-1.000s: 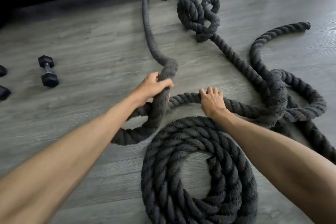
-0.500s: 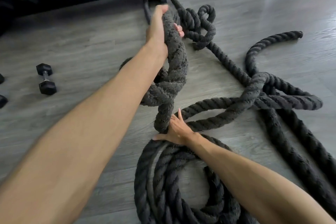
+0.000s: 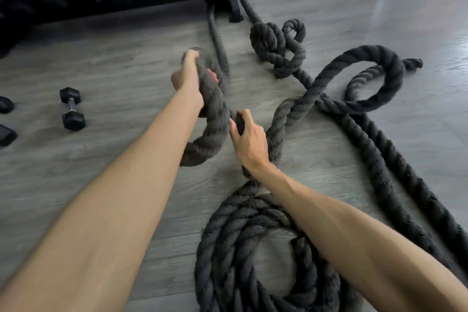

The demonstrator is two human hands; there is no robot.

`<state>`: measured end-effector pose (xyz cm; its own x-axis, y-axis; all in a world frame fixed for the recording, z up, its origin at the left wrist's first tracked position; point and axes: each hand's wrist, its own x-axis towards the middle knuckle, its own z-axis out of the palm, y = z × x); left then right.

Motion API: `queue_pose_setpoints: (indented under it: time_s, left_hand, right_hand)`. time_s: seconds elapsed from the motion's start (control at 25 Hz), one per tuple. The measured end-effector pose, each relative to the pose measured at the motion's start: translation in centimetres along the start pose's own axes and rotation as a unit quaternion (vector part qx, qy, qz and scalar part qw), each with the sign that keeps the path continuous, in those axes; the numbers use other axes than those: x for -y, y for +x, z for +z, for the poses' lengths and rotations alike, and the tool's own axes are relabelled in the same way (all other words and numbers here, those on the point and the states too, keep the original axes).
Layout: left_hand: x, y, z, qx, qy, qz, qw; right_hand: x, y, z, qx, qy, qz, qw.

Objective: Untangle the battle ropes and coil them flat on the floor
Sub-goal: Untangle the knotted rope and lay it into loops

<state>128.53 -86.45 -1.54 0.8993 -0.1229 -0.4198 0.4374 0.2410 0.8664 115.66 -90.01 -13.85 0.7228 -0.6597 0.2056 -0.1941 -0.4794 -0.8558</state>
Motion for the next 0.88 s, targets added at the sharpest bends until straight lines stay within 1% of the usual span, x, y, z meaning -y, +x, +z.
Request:
queue_pose_setpoints:
  time_s: [0.04, 0.08, 0.12, 0.16, 0.2, 0.24, 0.28, 0.32, 0.4, 0.44, 0.48, 0.56, 0.6, 0.64, 0.72, 0.76, 0.8, 0.84, 0.88]
  left_hand:
    - [1.2, -0.6, 0.3, 0.012, 0.107, 0.017, 0.994]
    - [2.8, -1.2, 0.6, 0.047, 0.228, 0.038, 0.972]
    - [4.5, -1.7, 0.7, 0.084, 0.36, 0.064, 0.927]
    - [5.9, -2.3, 0.7, 0.106, 0.478, 0.102, 0.866]
    - [6.7, -2.6, 0.6, 0.124, 0.561, 0.148, 0.805]
    - [7.0, -3.1, 0.5, 0.142, 0.605, 0.192, 0.759]
    - [7.0, -3.1, 0.3, 0.158, 0.629, 0.227, 0.727]
    - [6.7, -3.1, -0.3, 0.169, 0.652, 0.258, 0.692]
    - [5.1, -1.8, -2.4, 0.155, 0.705, 0.311, 0.618]
    - [3.8, -0.7, -3.7, 0.138, 0.717, 0.323, 0.602]
    - [2.3, 0.7, -4.8, 0.116, 0.71, 0.334, 0.609]
    - [-0.9, 3.6, -6.8, 0.047, 0.67, 0.354, 0.65]
    - [-2.1, 5.3, -7.7, 0.0, 0.65, 0.354, 0.673]
    - [-2.9, 7.0, -8.9, -0.051, 0.642, 0.343, 0.684]
    - [-2.7, 9.9, -12.2, -0.133, 0.666, 0.279, 0.678]
    - [-1.4, 11.0, -14.2, -0.146, 0.679, 0.246, 0.676]
    - [0.3, 11.5, -16.2, -0.156, 0.685, 0.218, 0.678]
    - [2.5, 11.8, -17.8, -0.175, 0.681, 0.185, 0.687]
    - [4.7, 11.5, -19.1, -0.194, 0.674, 0.15, 0.696]
  right_hand:
    - [0.2, 0.6, -0.1, -0.003, -0.03, 0.017, 0.999]
    - [0.5, 1.0, -0.1, 0.0, -0.046, 0.051, 0.998]
    - [0.3, 1.4, 0.1, 0.011, -0.047, 0.084, 0.995]
    - [-0.1, 1.6, 0.3, 0.028, -0.039, 0.108, 0.993]
    - [-0.8, 2.1, 0.5, 0.046, -0.031, 0.123, 0.991]
    - [-1.8, 2.9, 0.4, 0.057, -0.022, 0.142, 0.988]
    - [-2.7, 3.8, -0.1, 0.063, -0.019, 0.172, 0.983]
    - [-3.8, 4.8, -0.7, 0.074, -0.038, 0.2, 0.976]
    - [-5.9, 6.7, -1.8, 0.128, -0.113, 0.231, 0.958]
    - [-6.5, 7.3, -2.1, 0.166, -0.143, 0.239, 0.946]
    - [-6.8, 7.7, -2.2, 0.21, -0.17, 0.241, 0.932]
    - [-7.4, 7.8, -2.3, 0.313, -0.22, 0.229, 0.895]
    - [-7.4, 7.6, -2.3, 0.371, -0.245, 0.23, 0.866]
    - [-7.3, 7.3, -2.4, 0.431, -0.256, 0.249, 0.829]
    - [-7.9, 6.9, -2.8, 0.508, -0.232, 0.331, 0.761]
    - [-8.4, 6.7, -3.3, 0.523, -0.218, 0.363, 0.74]
    - [-9.0, 6.7, -3.6, 0.527, -0.215, 0.38, 0.729]
    - [-9.3, 6.8, -3.9, 0.523, -0.217, 0.384, 0.73]
    - [-9.4, 6.9, -4.0, 0.511, -0.221, 0.375, 0.741]
